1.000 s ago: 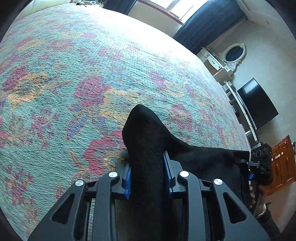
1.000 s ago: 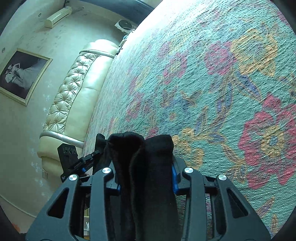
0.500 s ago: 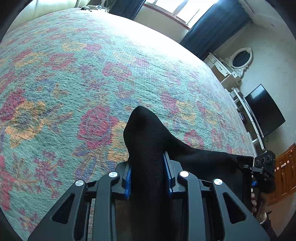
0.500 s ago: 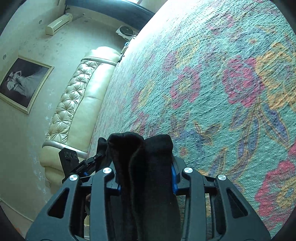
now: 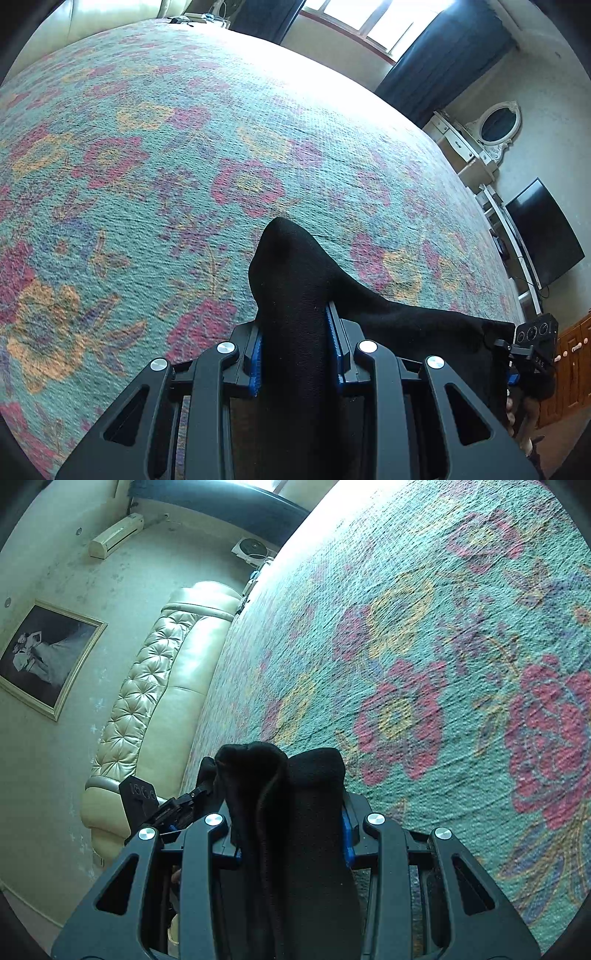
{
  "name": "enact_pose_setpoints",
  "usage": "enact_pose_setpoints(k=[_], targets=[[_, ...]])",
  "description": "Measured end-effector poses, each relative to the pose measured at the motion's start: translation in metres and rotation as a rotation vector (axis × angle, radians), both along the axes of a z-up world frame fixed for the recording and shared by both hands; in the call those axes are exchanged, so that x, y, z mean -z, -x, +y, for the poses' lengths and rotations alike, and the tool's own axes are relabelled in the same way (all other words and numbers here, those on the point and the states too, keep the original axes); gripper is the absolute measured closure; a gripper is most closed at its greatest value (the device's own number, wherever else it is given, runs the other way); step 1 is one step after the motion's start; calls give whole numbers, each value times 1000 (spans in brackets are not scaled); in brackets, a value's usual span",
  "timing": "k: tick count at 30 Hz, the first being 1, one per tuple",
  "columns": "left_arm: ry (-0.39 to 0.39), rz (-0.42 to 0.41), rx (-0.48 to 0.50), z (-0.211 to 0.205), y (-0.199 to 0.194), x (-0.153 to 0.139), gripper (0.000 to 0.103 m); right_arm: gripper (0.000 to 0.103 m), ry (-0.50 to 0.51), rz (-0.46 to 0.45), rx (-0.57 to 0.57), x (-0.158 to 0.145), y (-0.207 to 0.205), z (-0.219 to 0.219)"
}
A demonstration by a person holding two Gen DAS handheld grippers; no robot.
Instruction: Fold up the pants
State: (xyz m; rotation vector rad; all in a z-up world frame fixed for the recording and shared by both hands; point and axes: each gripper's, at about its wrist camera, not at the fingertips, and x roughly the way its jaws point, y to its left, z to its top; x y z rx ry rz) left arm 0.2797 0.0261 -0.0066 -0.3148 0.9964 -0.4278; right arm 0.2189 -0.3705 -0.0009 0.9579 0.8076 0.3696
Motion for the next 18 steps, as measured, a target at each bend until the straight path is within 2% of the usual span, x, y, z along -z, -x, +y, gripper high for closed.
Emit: enact_pose_setpoints(k=[5, 9, 18], targets=[[-16, 7, 1, -2, -7, 7, 74, 67, -29, 16, 11, 8, -13, 1], [10, 21, -8, 2, -7, 14, 73, 67, -84, 37, 16, 23, -14, -7], [14, 32, -14, 4, -16, 22, 65, 69, -136, 49, 18, 33, -15, -12]])
